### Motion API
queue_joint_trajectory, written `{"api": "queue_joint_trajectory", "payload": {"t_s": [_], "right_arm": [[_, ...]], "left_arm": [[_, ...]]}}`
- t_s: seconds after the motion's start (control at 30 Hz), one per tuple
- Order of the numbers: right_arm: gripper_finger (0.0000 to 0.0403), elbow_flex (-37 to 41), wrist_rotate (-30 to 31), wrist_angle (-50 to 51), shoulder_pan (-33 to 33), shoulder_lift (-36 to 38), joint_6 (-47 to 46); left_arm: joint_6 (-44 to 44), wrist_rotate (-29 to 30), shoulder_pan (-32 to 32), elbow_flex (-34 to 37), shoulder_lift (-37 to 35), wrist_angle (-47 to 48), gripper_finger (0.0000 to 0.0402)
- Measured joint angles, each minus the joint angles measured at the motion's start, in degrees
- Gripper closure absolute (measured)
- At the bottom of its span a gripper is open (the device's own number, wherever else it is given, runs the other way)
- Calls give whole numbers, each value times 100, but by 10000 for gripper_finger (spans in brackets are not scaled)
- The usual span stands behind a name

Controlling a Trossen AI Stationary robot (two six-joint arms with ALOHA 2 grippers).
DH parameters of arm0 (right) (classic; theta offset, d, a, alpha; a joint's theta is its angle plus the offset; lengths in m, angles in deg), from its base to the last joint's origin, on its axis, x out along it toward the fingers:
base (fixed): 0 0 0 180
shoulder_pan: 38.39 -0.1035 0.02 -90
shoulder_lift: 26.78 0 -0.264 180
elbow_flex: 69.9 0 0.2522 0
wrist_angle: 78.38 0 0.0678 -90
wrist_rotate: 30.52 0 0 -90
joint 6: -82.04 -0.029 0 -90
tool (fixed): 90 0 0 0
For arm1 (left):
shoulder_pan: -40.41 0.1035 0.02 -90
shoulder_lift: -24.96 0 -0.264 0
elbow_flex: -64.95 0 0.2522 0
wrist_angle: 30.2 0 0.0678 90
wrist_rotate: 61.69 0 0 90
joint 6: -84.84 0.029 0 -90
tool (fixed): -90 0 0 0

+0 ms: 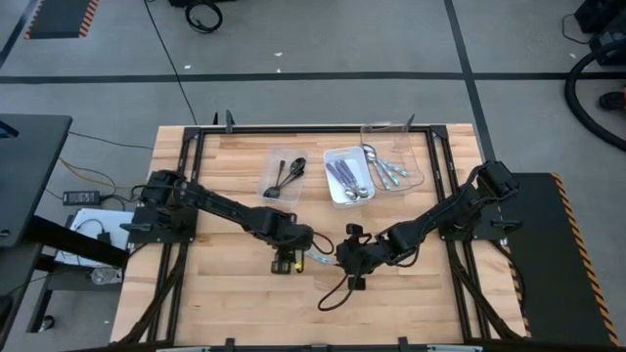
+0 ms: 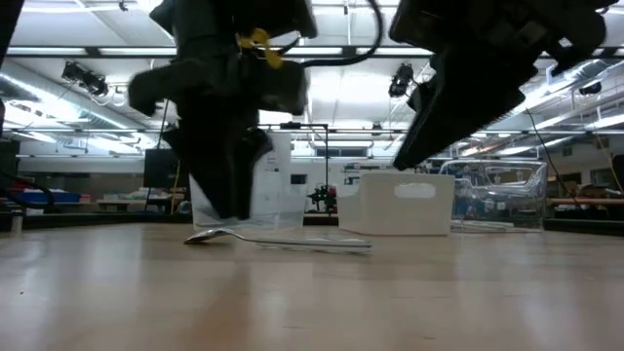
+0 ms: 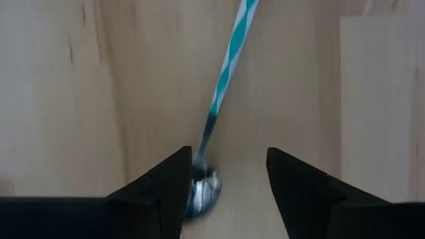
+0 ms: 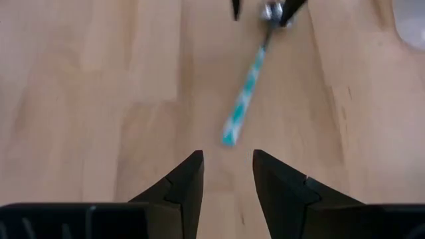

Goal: Sort silverware by color (type)
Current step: Put the blue spoon into the right transparent bin

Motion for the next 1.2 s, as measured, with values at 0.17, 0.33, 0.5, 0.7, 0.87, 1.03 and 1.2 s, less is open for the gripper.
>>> {"api": "queue_joint_trajectory", "payload": {"t_s": [0.17,0.33,0.5,0.7,0.87,1.03,1.2], "right_arm": [[263,-4,2,455,-8,36,-182],[263,0,8,566,-42,44,-172],[263,-2,46,433,-39,47,-44],[263,-2,64,287,-37,47,3],[263,-2,64,223,-37,47,65],[263,-2,65,175,-37,47,104],[263,-2,63,157,-37,47,68]], "left_arm": [[195,-48,9,-359,334,345,199],[458,-57,24,-456,418,478,199],[636,-31,32,-453,408,495,199],[1258,167,33,-452,408,365,199],[1538,166,60,-452,408,314,199],[1540,164,162,-452,465,292,218],[1511,117,189,-468,698,326,247]]}}
